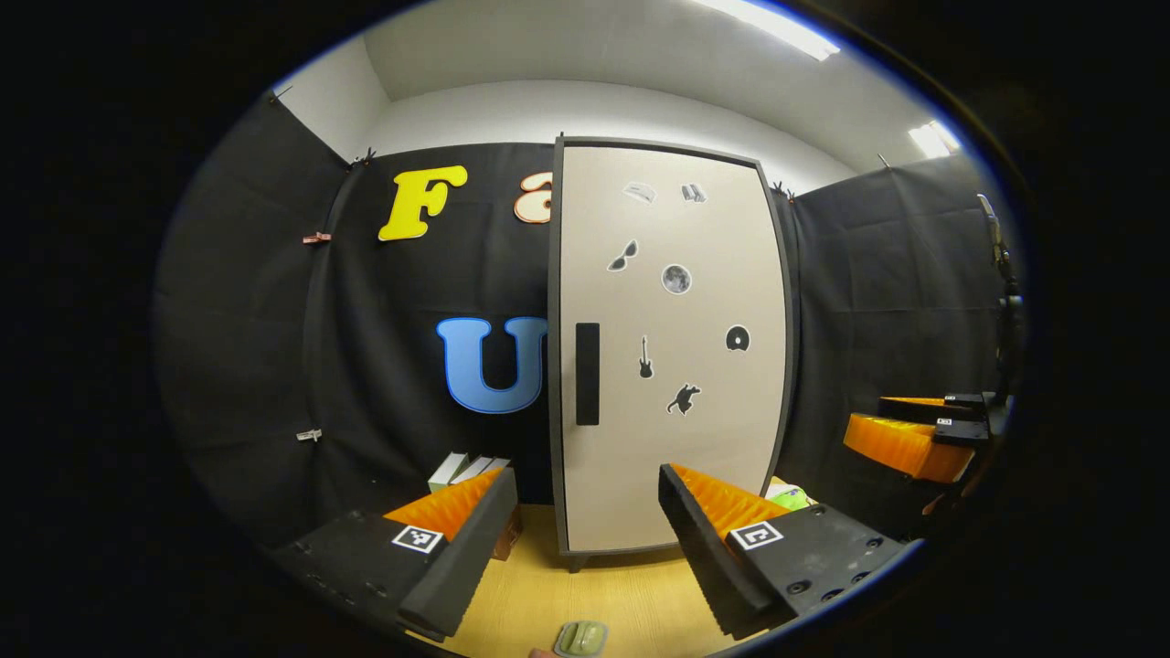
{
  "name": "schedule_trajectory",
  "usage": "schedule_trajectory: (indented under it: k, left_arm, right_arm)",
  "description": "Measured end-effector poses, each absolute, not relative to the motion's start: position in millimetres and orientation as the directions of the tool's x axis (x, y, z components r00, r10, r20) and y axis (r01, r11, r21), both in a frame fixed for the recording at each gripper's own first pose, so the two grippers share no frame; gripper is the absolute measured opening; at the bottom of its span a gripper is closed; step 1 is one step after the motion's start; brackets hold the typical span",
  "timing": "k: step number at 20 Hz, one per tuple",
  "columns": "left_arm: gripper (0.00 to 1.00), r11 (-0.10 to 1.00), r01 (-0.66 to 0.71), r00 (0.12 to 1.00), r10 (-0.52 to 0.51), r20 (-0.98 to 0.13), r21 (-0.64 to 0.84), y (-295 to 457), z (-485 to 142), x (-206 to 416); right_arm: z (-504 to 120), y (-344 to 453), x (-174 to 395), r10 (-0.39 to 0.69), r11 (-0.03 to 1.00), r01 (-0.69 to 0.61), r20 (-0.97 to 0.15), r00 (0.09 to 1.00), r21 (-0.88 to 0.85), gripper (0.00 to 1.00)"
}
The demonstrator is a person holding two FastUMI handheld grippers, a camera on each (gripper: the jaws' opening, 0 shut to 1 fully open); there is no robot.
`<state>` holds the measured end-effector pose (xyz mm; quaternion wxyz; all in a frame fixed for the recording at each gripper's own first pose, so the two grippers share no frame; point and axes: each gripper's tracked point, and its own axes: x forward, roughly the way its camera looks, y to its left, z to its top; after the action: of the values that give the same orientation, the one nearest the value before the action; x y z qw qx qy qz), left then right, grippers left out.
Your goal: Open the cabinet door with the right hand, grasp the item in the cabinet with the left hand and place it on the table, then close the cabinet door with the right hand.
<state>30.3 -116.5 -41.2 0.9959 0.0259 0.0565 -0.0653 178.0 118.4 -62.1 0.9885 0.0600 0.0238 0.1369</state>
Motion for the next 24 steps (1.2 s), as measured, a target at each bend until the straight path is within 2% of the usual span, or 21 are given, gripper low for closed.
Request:
schedule_trajectory:
  k: [8,24]
  left_arm:
    - [0.98,0.981,0.178,0.981,-0.17,-0.097,0.079,-138.4,-55.4,34.2]
    - [0.98,0.988,0.132,0.987,-0.124,-0.1,0.079,-137.6,-71.3,29.9]
  right_arm:
    - [-81.0,114.2,185.0,0.295,0.95,-0.288,-0.044,0.954,0.122,0.98]
    - [-100.5,103.4,191.3,0.32,0.939,-0.308,-0.058,0.946,0.15,0.98]
